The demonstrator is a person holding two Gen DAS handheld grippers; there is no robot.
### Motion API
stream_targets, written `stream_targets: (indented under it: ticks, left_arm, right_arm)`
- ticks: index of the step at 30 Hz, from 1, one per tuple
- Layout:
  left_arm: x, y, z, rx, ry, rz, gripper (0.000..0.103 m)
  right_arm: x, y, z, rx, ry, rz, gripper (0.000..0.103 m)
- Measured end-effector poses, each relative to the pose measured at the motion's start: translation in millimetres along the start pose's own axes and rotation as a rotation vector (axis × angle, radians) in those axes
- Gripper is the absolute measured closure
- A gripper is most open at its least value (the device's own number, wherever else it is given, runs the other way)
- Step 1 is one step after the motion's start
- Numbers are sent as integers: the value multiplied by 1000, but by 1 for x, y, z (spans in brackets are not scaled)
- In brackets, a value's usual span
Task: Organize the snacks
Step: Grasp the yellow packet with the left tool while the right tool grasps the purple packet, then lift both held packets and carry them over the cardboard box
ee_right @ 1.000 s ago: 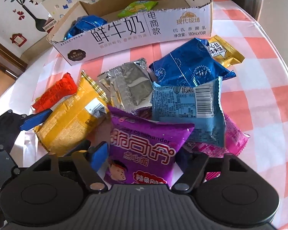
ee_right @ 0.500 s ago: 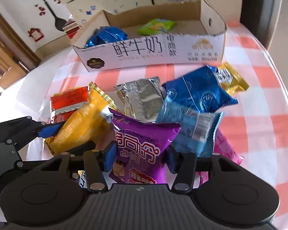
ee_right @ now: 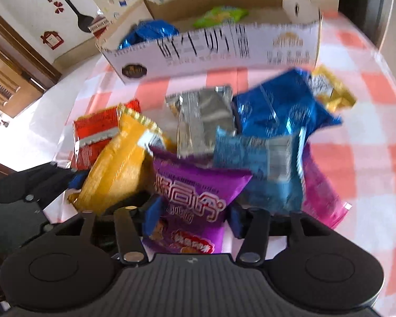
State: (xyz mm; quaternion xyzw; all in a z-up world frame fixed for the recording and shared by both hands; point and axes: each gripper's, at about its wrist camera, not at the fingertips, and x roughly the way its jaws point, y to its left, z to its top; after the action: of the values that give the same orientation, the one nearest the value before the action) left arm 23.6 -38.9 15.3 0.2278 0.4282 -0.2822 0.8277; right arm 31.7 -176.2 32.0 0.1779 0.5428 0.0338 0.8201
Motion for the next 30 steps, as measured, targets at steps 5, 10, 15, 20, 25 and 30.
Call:
stream_targets:
  ticks: [5,10,15,20,25,30]
  left_arm:
    - [-3,1,-1,-29,0,6,58]
    - [-14,4,-4,-59,-15,15,60]
    - [-24,7,-4,-101,-41,22,60]
    - [-31,13,-3,-155,-63,26,61]
    - [-41,14,1,-186,-92,11,61]
    - [-46,19,5,-210,-113,23,61]
  right_arm:
    - [-6,1,-1,-12,-17,11,54]
    - [-20,5,0,-45,-67,39,68]
    - [-30,11,-1,-89,-102,50,73]
    - [-41,19,2,-150,-162,55,76]
    - [-52,23,5,-186,-211,65,77]
    - [-62,23,10,-195,-255,67,77]
